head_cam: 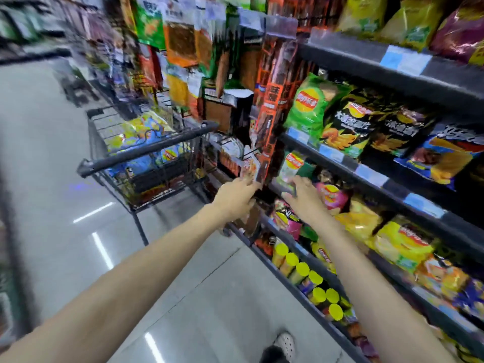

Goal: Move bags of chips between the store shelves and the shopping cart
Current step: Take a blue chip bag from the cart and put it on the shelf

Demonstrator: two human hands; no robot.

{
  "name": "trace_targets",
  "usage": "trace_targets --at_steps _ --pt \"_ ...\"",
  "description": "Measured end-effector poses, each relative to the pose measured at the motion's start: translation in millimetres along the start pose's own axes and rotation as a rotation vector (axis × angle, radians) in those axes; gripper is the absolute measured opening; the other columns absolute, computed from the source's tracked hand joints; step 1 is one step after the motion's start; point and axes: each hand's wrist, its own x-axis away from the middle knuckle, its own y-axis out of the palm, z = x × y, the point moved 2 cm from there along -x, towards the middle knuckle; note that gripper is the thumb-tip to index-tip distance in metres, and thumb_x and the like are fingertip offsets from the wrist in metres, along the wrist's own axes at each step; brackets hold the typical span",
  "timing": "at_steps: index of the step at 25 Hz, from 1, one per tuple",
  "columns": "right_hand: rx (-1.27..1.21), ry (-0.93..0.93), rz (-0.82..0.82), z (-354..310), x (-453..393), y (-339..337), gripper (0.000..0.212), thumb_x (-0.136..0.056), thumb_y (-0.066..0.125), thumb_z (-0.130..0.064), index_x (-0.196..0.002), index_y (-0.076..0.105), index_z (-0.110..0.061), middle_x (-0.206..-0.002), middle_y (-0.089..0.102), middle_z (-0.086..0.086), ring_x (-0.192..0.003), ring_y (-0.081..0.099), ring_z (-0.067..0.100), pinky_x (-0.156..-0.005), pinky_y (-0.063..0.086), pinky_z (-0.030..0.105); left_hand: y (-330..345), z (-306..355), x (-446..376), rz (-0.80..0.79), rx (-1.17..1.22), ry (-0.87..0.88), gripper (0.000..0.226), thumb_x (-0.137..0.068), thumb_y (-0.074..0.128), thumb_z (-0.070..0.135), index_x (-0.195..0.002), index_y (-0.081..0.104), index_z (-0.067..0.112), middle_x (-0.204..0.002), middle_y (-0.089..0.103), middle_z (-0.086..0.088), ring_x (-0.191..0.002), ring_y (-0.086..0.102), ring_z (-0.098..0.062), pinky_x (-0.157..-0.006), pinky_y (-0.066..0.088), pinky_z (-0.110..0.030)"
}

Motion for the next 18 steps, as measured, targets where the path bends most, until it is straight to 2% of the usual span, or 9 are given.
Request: trace_targets --at_steps 3,6,9,14,18 --pt "-0.003 -0.163 -0.116 -70 11 63 0.035 -0.093 0.063 -0.025 -0.122 0.055 -0.007 -0.121 0.056 0.015 -0.117 0.053 0.033 -0.097 0.042 0.041 13 -63 74 -0.050 0.021 -0.145 0.047 -0.096 0.049 0.025 -0.142 0.044 0.024 -0.130 0.055 -0.005 -0.117 0.054 -0.031 -0.082 0.052 -0.043" --pt "0.016 -0.296 -0.233 -148 15 118 0.033 -0.094 0.063 -0.028 -0.121 0.054 -0.013 -0.118 0.055 0.011 -0.112 0.055 0.033 -0.092 0.046 0.044 21 -131 147 -0.067 0.048 -0.308 0.046 -0.095 0.049 0.021 -0.140 0.045 0.023 -0.134 0.053 -0.006 -0.117 0.054 -0.032 -0.085 0.052 -0.045" --pt "0.047 -0.482 -0.318 -225 8 165 0.035 -0.095 0.061 -0.030 -0.124 0.052 -0.013 -0.121 0.053 0.010 -0.115 0.054 0.032 -0.093 0.046 0.044 20 -188 214 -0.025 0.063 -0.517 0.044 -0.097 0.050 0.025 -0.140 0.044 0.025 -0.131 0.053 -0.005 -0.117 0.054 -0.032 -0.084 0.048 -0.041" --pt "0.032 -0.689 -0.488 -359 5 249 0.037 -0.096 0.056 -0.028 -0.128 0.050 -0.012 -0.128 0.051 0.009 -0.121 0.049 0.032 -0.096 0.044 0.044 26 -275 308 0.016 0.124 -0.827 0.042 -0.098 0.048 0.028 -0.140 0.045 0.028 -0.131 0.055 0.000 -0.118 0.053 -0.027 -0.082 0.045 -0.036" --pt "0.027 -0.836 -0.619 -450 3 319 0.037 -0.095 0.056 -0.030 -0.129 0.049 -0.016 -0.133 0.050 0.006 -0.123 0.047 0.028 -0.098 0.042 0.040 28 -341 366 -0.021 0.102 -0.998 0.041 -0.099 0.048 0.030 -0.140 0.046 0.026 -0.133 0.056 -0.001 -0.116 0.056 -0.027 -0.086 0.049 -0.039"
